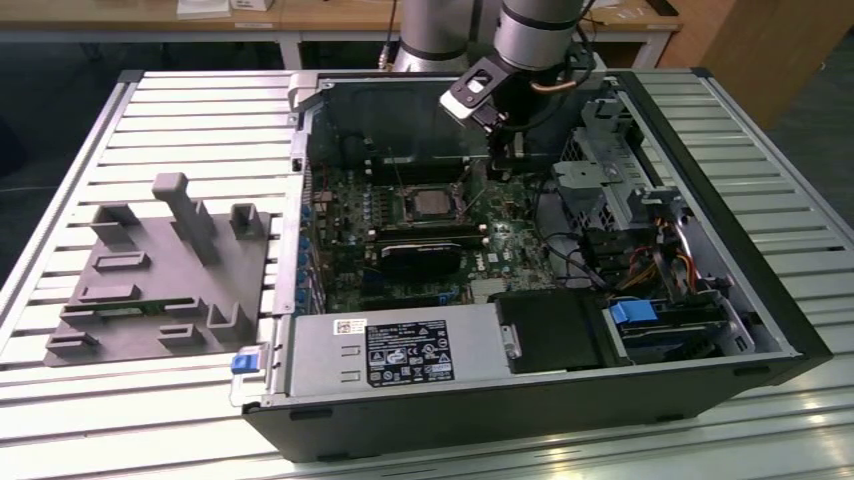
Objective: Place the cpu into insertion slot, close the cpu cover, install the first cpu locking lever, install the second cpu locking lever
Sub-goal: 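Close the cpu cover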
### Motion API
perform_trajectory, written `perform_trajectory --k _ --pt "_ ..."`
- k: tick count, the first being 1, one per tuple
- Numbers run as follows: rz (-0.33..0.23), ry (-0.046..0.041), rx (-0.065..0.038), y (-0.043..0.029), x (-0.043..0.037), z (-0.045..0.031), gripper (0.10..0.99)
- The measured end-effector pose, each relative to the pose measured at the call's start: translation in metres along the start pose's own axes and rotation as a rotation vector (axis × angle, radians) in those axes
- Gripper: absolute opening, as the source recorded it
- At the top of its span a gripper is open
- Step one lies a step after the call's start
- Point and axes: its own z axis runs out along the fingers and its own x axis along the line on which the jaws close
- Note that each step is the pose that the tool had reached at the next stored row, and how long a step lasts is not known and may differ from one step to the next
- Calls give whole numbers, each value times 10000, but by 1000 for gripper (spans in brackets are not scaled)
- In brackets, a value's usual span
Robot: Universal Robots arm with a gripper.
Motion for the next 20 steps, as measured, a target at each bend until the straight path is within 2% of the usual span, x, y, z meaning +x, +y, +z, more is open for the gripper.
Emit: perform_trajectory --k 2,4,12,20 --pt "-1 3 -3 -9 0 1 102" --pt "0 20 -19 -50 -1 2 102" --pt "-2 65 -148 -305 -6 10 102" --pt "-4 94 -234 -489 -9 17 102"
